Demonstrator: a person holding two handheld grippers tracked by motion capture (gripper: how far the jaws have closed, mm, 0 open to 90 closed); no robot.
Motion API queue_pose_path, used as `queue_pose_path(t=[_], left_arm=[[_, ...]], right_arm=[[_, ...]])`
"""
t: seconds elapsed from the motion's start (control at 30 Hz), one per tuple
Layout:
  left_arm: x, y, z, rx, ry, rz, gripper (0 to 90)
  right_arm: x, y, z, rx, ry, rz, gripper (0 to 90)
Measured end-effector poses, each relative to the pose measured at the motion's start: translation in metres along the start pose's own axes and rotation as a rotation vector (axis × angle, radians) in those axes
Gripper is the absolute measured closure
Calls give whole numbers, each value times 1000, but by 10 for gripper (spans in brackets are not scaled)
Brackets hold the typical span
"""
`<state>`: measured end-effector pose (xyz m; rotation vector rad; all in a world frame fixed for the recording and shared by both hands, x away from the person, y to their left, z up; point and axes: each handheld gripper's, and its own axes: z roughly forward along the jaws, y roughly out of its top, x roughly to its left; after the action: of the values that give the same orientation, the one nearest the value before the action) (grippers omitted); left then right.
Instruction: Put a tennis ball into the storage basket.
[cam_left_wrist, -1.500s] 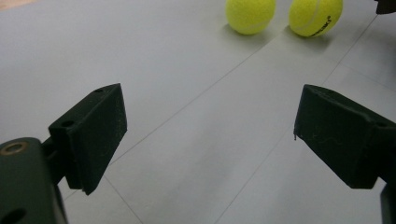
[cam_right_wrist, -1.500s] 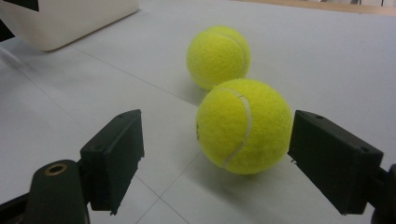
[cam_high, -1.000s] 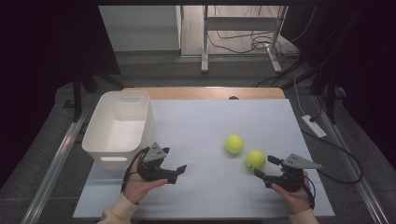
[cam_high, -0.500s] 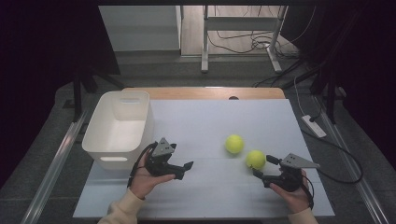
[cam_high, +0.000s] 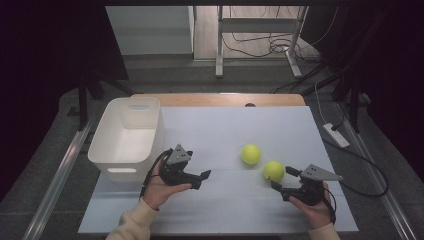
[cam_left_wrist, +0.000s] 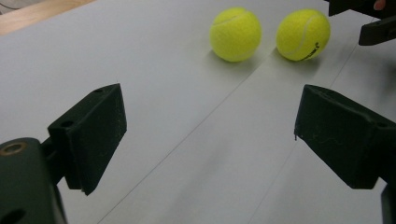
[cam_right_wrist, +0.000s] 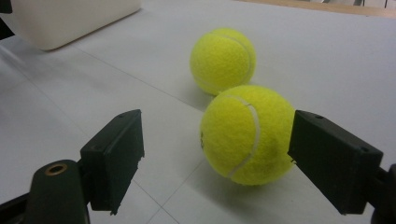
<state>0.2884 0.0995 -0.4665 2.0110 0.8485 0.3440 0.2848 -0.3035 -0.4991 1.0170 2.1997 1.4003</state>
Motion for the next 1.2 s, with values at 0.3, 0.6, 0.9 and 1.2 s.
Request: queue_pose_path(t=[0.3, 0.6, 0.9, 1.2], left_arm=[[-3, 7, 9, 7, -19, 18, 96], [-6, 14, 17, 27, -30, 29, 93], [-10, 26, 27, 49, -43, 48, 91], [-10, 36, 37, 55, -68, 45, 90]], right_arm=[[2, 0, 1, 3, 2, 3, 181], [1, 1, 2, -4, 2, 1, 181], [0, 1, 2, 1, 2, -6, 181], [1, 1, 1, -1, 3, -4, 180]])
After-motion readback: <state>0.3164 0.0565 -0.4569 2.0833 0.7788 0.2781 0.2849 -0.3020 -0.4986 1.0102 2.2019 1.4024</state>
